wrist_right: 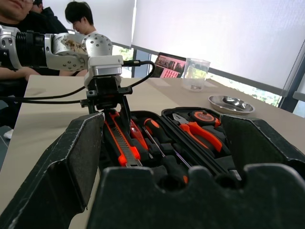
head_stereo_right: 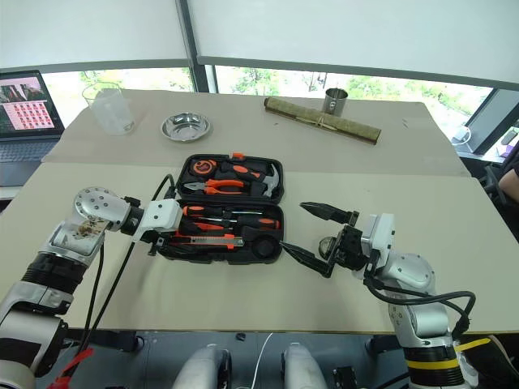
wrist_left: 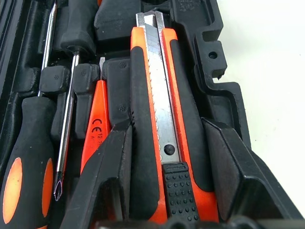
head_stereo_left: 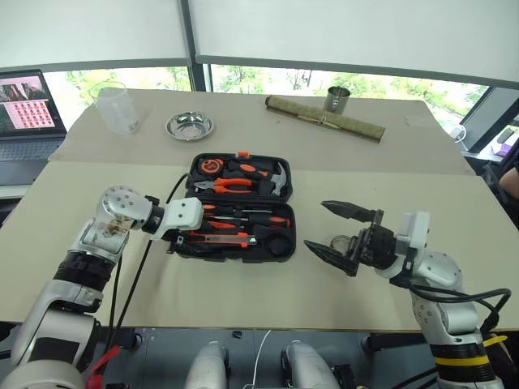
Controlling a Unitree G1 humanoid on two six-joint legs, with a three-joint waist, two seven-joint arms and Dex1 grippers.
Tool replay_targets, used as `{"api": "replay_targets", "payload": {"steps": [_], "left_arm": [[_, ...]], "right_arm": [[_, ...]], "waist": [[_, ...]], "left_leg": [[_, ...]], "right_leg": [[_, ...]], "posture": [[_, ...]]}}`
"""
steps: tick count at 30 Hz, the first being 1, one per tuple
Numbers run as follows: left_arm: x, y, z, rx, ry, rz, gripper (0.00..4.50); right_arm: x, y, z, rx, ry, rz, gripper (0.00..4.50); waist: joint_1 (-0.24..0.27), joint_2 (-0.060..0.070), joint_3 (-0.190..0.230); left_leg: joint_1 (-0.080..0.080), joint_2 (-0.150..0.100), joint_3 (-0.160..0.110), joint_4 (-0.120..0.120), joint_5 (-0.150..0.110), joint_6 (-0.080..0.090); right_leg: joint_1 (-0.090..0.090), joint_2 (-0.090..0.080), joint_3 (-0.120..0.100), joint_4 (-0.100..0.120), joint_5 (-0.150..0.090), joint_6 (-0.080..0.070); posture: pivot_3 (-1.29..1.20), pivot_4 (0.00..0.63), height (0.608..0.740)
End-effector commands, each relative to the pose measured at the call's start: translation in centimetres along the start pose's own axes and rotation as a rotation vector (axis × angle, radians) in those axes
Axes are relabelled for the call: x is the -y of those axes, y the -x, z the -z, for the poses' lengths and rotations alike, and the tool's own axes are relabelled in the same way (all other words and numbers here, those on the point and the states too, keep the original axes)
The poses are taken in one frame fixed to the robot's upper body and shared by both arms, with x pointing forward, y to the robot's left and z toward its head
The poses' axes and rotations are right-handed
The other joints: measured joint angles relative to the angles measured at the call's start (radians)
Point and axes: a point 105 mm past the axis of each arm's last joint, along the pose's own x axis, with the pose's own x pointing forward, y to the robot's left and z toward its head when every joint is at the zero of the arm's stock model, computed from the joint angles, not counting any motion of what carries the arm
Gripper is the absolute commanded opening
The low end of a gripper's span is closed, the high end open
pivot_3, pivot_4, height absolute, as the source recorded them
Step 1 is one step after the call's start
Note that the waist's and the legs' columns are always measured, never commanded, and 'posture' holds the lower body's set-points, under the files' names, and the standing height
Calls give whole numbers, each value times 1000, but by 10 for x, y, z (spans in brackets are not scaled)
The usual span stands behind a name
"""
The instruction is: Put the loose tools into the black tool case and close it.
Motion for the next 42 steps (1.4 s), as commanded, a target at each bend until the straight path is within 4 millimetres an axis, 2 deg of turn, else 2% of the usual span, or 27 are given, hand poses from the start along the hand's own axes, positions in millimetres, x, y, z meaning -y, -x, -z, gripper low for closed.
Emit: {"api": "replay_targets", "payload": {"steps": [1,5,11,13,14,15,24,29,32,37,40,42], "left_arm": [[8,-11,2,-9,12,57,3018],[-2,-3,-12,91,21,4,4265],[-15,15,-40,292,9,-75,4265],[-19,22,-48,364,25,-100,3745],[-21,25,-50,384,20,-126,3628],[-22,26,-50,393,11,-145,3219],[-1,-2,-19,320,47,-146,20],[5,-13,-3,260,60,-142,20],[8,-17,-2,253,41,-126,20],[15,-35,16,151,127,-96,20],[26,-50,35,39,222,-59,20],[30,-57,38,32,258,-51,20]], "right_arm": [[4,-1,-9,14,39,3,4500],[3,0,-8,14,38,2,4500],[3,0,-5,14,32,2,4500],[3,0,-5,16,30,4,4500],[4,0,-4,16,30,6,4500],[4,1,-4,18,28,9,4500],[1,1,1,13,16,11,4500],[3,4,0,6,22,17,4500],[2,5,-1,3,24,19,4500],[1,7,-1,-2,22,22,4500],[2,7,0,-3,24,31,4500],[2,6,0,-2,25,33,4500]], "waist": [[0,0,0],[-2,0,0],[0,0,0],[-1,0,0],[-1,0,0],[-2,0,0],[0,0,0],[2,0,0],[2,0,0],[5,2,-1],[6,4,-2],[7,6,-4]], "left_leg": [[0,0,0,0,0,0],[0,0,0,0,0,1],[0,0,0,0,0,1],[0,0,0,1,0,1],[0,0,0,1,0,1],[0,0,0,1,0,1],[0,0,0,1,0,1],[0,0,0,1,0,1],[1,0,0,1,0,1],[3,0,0,1,0,1],[13,0,-1,1,0,1],[18,0,0,0,-1,1]], "right_leg": [[0,0,0,0,0,0],[0,0,0,0,0,0],[0,0,0,0,0,0],[0,0,0,0,0,0],[0,0,0,0,0,0],[0,0,0,0,0,0],[0,0,0,1,0,0],[0,0,0,1,0,0],[1,0,0,1,0,0],[4,0,0,1,0,0],[15,0,-1,-1,0,1],[19,-1,-1,-3,0,1]], "posture": [[0,150,740],[0,150,740],[0,150,740],[0,150,740],[0,150,740],[0,150,740],[0,150,740],[0,150,740],[0,150,740],[0,150,740],[0,150,740],[0,150,740]]}}
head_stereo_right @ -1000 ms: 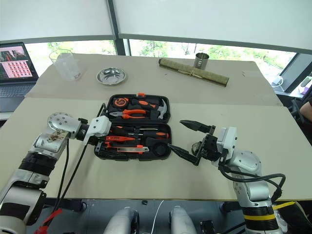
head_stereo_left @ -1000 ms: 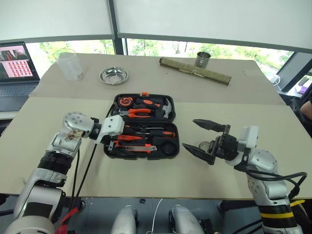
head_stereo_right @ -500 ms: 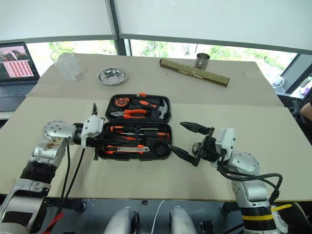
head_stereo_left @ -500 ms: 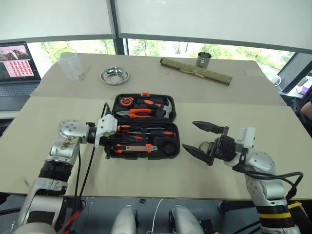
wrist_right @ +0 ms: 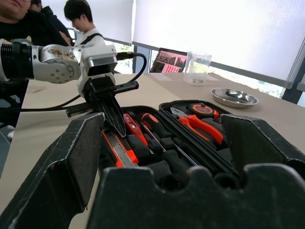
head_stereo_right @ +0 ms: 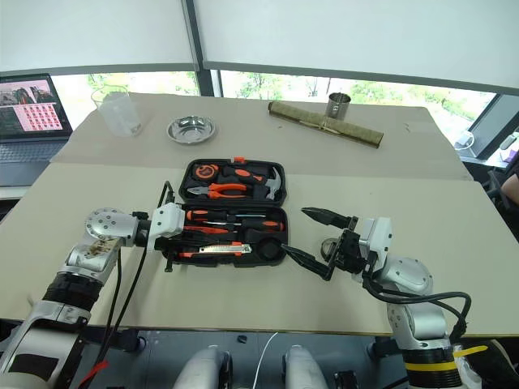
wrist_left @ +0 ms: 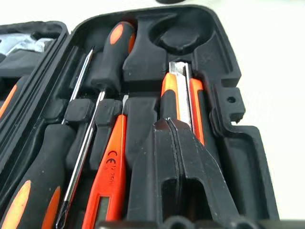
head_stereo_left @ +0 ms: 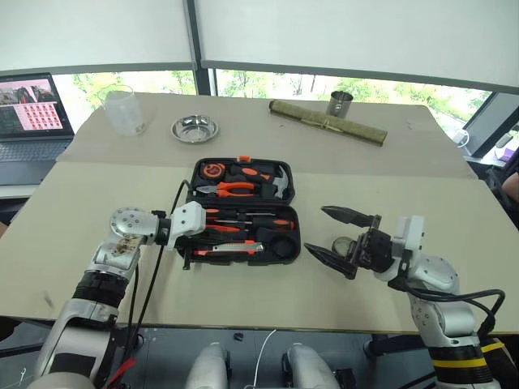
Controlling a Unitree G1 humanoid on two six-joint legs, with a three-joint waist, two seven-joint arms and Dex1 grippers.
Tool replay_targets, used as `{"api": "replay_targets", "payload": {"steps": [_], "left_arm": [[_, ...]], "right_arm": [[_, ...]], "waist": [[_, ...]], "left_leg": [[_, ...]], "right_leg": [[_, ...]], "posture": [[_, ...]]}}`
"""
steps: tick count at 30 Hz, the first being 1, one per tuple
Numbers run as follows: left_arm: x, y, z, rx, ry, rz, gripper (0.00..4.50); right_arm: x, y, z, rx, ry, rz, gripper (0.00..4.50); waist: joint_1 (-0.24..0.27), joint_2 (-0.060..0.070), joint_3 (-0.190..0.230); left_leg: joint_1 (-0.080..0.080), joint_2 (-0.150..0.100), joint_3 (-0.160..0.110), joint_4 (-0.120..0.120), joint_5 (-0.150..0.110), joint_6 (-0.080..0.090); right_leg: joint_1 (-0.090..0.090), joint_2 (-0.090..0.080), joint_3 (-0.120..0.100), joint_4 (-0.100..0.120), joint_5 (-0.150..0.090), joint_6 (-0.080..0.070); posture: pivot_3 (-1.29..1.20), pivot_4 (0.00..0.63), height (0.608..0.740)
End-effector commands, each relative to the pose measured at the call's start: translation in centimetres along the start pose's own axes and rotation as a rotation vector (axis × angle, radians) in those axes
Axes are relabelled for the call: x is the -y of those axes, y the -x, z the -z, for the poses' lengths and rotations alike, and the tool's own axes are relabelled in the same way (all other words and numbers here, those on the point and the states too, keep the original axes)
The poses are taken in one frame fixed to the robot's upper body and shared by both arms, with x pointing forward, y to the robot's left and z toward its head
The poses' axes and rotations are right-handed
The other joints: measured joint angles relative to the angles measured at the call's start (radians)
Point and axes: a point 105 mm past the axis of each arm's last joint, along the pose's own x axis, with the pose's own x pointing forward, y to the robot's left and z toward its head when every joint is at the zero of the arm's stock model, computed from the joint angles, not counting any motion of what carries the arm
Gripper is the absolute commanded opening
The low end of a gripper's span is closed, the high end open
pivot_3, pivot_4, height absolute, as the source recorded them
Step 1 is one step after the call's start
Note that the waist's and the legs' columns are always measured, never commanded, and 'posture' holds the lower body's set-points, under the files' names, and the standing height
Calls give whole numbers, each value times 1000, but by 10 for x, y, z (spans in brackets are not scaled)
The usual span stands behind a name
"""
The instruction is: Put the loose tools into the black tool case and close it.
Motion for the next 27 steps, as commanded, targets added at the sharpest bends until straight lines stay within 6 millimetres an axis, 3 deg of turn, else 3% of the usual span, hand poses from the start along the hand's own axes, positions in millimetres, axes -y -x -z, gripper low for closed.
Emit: {"api": "replay_targets", "payload": {"steps": [1,5,9,12,15,22,24,27], "left_arm": [[24,-20,40,-142,145,51,20],[20,-19,34,-79,129,5,20],[4,-5,9,113,97,-103,20],[-3,29,-15,270,98,-166,730],[3,64,-33,394,95,-173,1895],[44,107,-20,345,142,-131,4399],[53,112,-16,345,152,-129,4458],[54,112,-17,371,156,-151,4458]], "right_arm": [[3,0,-14,30,68,6,4500],[6,1,-14,25,76,14,4500],[12,8,-16,6,93,47,4500],[19,32,-15,-57,94,108,4500],[23,63,-7,-169,114,151,4500],[17,140,27,-474,122,229,4500],[13,149,31,-519,119,219,4500],[15,140,29,-523,137,150,4500]], "waist": [[1,4,-3],[9,13,-8],[10,13,-9],[6,12,-8],[0,11,-7],[-8,11,-7],[-8,11,-7],[-8,11,-6]], "left_leg": [[1,0,0,0,0,0],[11,-1,0,-1,0,0],[10,-1,1,-1,0,0],[8,-1,0,-1,0,0],[-2,0,0,-2,-1,1],[-5,-1,1,-3,-2,3],[-5,0,1,-3,-2,3],[-5,1,2,-2,-2,3]], "right_leg": [[2,0,0,0,0,0],[13,-1,0,-5,-4,7],[12,-2,1,-5,-4,6],[10,-2,1,-5,-1,1],[-1,-2,0,-4,-1,1],[-4,-3,1,-6,-1,2],[-4,-3,1,-6,-2,1],[-4,-3,1,-7,-2,1]], "posture": [[0,150,740],[0,150,740],[0,150,740],[0,150,740],[0,150,740],[0,150,740],[0,150,740],[0,150,740]]}}
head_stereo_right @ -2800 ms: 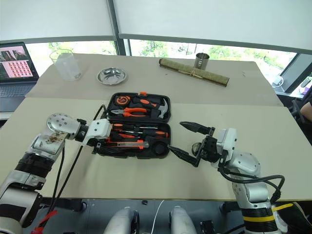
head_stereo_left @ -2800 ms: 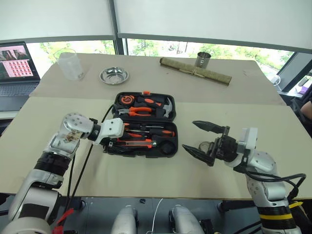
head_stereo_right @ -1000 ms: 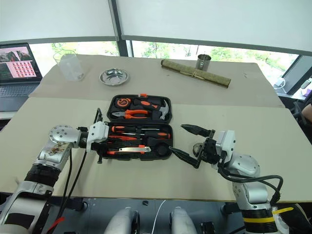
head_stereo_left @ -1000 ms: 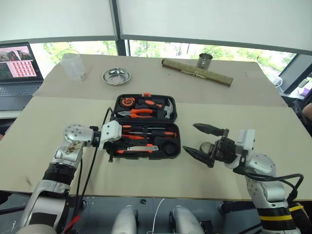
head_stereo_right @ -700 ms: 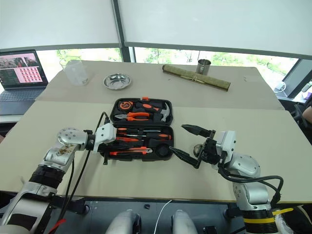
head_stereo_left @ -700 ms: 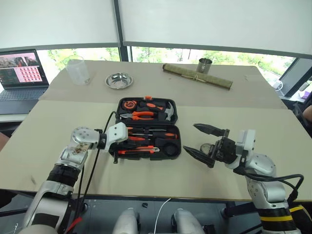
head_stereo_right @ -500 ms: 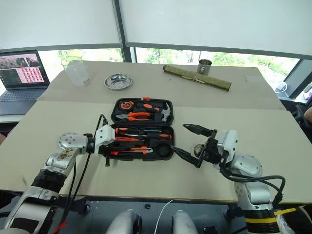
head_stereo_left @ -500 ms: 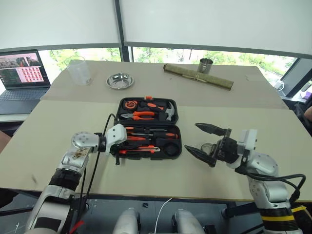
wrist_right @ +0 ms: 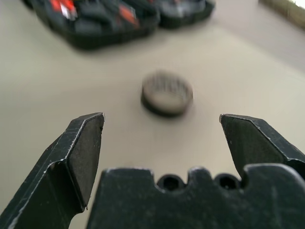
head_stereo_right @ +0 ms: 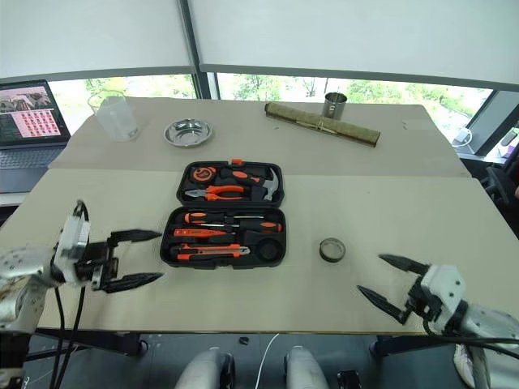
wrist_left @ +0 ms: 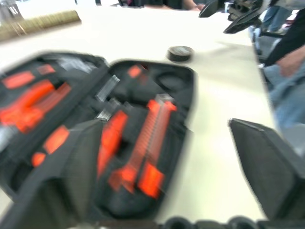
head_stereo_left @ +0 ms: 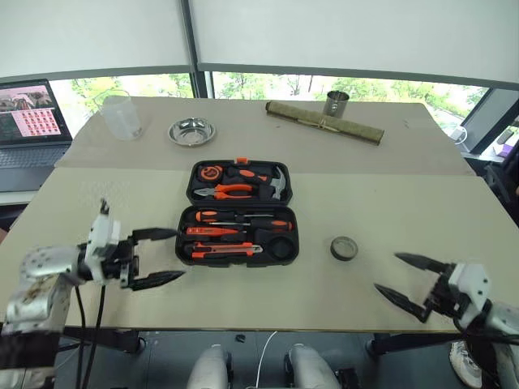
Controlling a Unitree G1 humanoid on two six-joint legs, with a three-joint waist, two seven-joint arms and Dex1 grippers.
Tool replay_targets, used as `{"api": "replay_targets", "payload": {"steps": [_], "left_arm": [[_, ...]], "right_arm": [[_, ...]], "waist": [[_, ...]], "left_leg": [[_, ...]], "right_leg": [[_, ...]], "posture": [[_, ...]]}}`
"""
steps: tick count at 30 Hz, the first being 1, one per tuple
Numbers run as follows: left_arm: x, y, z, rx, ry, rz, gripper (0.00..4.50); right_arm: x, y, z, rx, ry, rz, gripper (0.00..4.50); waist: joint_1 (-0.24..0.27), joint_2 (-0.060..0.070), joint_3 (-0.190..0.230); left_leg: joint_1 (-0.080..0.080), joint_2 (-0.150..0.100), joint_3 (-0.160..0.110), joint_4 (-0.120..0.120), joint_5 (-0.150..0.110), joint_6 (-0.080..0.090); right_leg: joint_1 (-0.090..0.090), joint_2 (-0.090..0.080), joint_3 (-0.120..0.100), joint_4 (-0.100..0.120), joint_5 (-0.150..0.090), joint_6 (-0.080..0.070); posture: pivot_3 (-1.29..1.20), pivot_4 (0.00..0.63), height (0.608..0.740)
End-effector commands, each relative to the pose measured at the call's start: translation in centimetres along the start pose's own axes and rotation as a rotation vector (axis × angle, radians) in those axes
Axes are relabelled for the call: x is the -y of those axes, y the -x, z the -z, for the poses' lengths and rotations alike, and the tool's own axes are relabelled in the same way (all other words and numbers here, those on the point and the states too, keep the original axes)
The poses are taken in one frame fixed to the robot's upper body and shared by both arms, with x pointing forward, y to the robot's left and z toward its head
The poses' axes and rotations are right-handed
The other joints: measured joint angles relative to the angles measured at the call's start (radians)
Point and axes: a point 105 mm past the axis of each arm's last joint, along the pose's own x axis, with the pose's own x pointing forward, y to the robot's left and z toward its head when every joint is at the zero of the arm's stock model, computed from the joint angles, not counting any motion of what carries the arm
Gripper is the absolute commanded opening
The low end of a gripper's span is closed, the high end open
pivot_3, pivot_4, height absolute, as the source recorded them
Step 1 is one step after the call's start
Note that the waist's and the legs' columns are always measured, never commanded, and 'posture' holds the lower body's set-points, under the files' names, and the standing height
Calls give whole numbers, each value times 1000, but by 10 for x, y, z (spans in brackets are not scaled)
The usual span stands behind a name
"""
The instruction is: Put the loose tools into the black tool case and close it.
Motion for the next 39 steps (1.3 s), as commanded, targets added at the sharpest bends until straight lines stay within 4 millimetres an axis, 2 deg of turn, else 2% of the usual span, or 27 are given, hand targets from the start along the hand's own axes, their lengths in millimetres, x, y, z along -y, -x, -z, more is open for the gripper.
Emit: {"api": "replay_targets", "payload": {"steps": [1,4,7,11,14,18,22,27,28,29,31,33,35,36,39], "left_arm": [[-1,-2,-19,58,-69,-3,4458],[5,-13,-21,73,-62,37,4458],[11,-26,-23,82,-67,73,4458],[14,-32,-23,85,-69,74,4458],[19,-34,-24,89,-72,90,4458],[25,-37,-31,128,-66,91,4500],[30,-35,-28,103,-63,89,4500],[32,-35,-26,82,-67,96,4500],[32,-35,-26,82,-68,96,4500],[31,-36,-26,84,-69,95,4500],[31,-36,-26,87,-70,95,4500],[29,-36,-27,92,-68,88,4500],[27,-35,-26,93,-62,71,4500],[26,-34,-25,91,-61,64,4500],[23,-31,-22,84,-55,38,4500]], "right_arm": [[10,-11,-24,23,123,-71,4500],[15,-33,-38,-11,165,-175,4500],[15,-60,-44,-131,211,-313,4500],[13,-77,-43,-202,250,-384,4500],[13,-85,-35,-277,258,-414,4500],[16,-91,-34,-304,238,-410,3431],[16,-98,-34,-297,270,-422,1990],[20,-98,-30,-326,255,-428,332],[21,-98,-31,-327,256,-429,70],[23,-98,-32,-323,259,-429,70],[21,-100,-45,-295,290,-462,70],[15,-106,-69,-209,287,-492,70],[-5,-116,-108,-66,221,-572,70],[-13,-118,-121,-32,188,-610,70],[-37,-130,-141,-46,112,-692,70]], "waist": [[-1,0,0],[-7,0,1],[-7,0,2],[3,0,2],[10,0,2],[8,0,2],[3,0,2],[2,0,2],[2,0,2],[2,0,2],[2,0,3],[1,0,3],[-5,0,3],[-9,0,4],[-8,0,4]], "left_leg": [[0,0,0,0,0,0],[3,1,0,1,0,0],[3,0,1,0,0,0],[0,0,2,-1,0,0],[-3,0,1,-1,-1,1],[-5,-1,2,-1,-1,2],[-4,-1,2,-1,-1,2],[-4,-1,2,-1,-1,2],[-4,-1,2,-1,-1,2],[-4,-1,2,-1,-1,2],[-4,-1,2,-1,-1,2],[-4,-1,2,-1,-1,2],[-4,0,1,-1,-1,2],[-3,1,1,-1,-1,2],[-3,1,-4,-3,-1,2]], "right_leg": [[0,0,0,0,0,1],[1,0,3,0,-1,2],[0,0,3,1,1,0],[-2,1,2,0,1,-1],[-3,1,1,0,1,-1],[-3,-1,1,-6,2,1],[-2,-1,1,-6,2,2],[-2,0,1,-6,2,2],[-2,0,1,-6,2,2],[-2,0,1,-6,2,2],[-2,0,1,-6,2,2],[-2,0,1,-6,2,2],[-2,0,1,-6,2,2],[-2,1,1,-6,2,1],[-3,1,1,-5,3,0]], "posture": [[0,150,740],[0,150,740],[0,150,740],[0,150,740],[0,150,740],[0,150,740],[0,150,740],[0,150,740],[0,150,740],[0,150,740],[0,150,740],[0,150,740],[0,150,740],[0,150,740],[0,150,740]]}}
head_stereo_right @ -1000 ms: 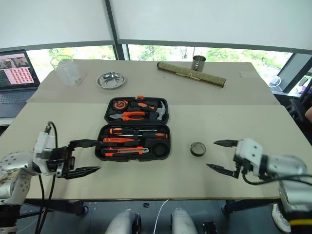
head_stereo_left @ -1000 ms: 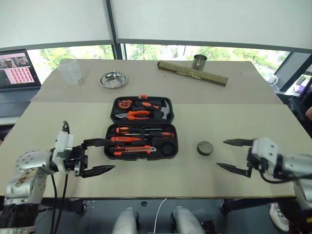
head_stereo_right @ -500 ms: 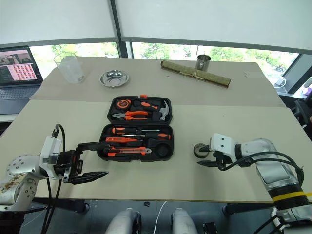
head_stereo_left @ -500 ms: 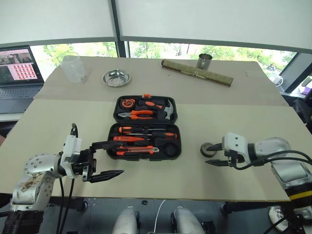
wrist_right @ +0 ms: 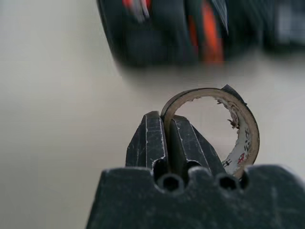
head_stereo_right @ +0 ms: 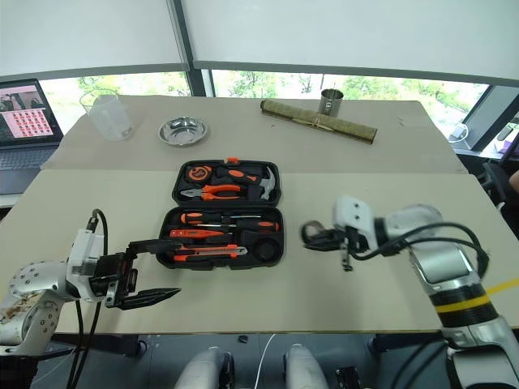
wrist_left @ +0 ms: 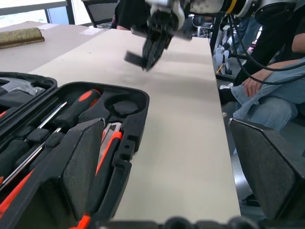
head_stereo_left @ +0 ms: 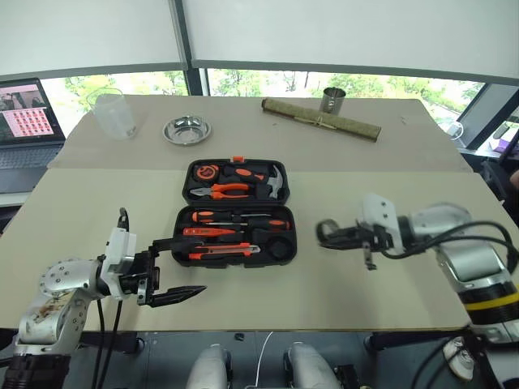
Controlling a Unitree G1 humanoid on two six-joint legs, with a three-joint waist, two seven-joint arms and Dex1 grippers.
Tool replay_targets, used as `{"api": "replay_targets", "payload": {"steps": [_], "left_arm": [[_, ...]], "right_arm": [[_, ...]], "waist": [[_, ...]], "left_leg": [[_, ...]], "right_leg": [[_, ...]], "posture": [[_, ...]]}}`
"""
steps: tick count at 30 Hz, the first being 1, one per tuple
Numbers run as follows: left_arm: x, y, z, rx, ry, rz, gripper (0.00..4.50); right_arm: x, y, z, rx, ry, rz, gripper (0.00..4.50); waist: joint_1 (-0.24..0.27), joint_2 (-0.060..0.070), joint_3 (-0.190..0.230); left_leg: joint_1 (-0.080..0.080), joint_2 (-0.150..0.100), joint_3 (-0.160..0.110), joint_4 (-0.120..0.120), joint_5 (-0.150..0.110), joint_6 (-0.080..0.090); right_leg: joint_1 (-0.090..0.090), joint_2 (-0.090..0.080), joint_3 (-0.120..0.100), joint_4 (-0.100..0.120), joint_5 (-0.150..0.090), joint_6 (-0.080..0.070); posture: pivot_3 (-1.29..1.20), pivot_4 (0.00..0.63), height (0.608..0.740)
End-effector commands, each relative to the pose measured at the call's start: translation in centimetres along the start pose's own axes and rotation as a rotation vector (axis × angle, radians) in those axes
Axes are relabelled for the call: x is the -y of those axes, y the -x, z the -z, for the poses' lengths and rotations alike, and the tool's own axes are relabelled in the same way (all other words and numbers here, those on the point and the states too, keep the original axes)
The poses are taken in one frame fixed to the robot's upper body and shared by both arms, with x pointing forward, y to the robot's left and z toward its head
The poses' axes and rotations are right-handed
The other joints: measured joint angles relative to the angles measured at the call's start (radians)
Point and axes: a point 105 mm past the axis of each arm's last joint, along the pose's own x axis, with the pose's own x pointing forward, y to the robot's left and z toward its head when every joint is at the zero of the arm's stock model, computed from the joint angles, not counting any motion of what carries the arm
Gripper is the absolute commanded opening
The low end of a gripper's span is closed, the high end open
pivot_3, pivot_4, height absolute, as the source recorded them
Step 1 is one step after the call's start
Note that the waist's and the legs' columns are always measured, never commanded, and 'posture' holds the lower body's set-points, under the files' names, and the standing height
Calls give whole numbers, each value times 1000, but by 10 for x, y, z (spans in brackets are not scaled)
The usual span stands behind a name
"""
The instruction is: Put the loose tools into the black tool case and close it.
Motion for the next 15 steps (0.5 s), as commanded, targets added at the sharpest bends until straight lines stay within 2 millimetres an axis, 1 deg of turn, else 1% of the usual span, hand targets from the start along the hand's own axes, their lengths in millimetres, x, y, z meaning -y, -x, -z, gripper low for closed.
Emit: {"api": "replay_targets", "payload": {"steps": [1,2,4,7,9,12,15], "left_arm": [[-5,6,0,-10,-19,-38,4500],[-5,6,1,-13,-18,-39,4500],[-5,6,2,-19,-18,-40,4500],[-5,6,3,-22,-20,-43,4500],[-5,6,2,-23,-23,-49,4500],[-4,7,2,-27,-27,-63,4500],[-5,9,2,-30,-28,-81,4500]], "right_arm": [[-11,-23,-32,24,-47,-86,70],[-12,-31,-36,22,-49,-93,70],[-15,-46,-36,-11,-60,-126,70],[-13,-59,-27,-80,-77,-129,70],[-11,-63,-18,-129,-71,-124,70],[-9,-63,-4,-235,-7,-126,70],[-8,-64,4,-258,-22,-122,70]], "waist": [[5,0,0],[7,-1,0],[10,-1,0],[16,-1,1],[17,-2,1],[15,-2,0],[13,-2,0]], "left_leg": [[0,0,-1,0,0,0],[0,0,-1,0,0,0],[0,-1,0,0,0,0],[-2,-2,0,0,0,0],[-4,-2,1,0,0,0],[-8,-3,1,0,0,0],[-11,-3,2,0,0,0]], "right_leg": [[0,0,0,0,0,0],[0,0,-1,0,0,0],[0,-1,-1,-1,0,0],[-2,-3,-2,-1,0,0],[-3,-4,-2,-1,0,0],[-8,-4,-2,0,1,1],[-13,-4,-2,1,1,0]], "posture": [[0,150,740],[0,150,740],[0,150,740],[0,150,740],[0,150,740],[0,150,740],[0,150,740]]}}
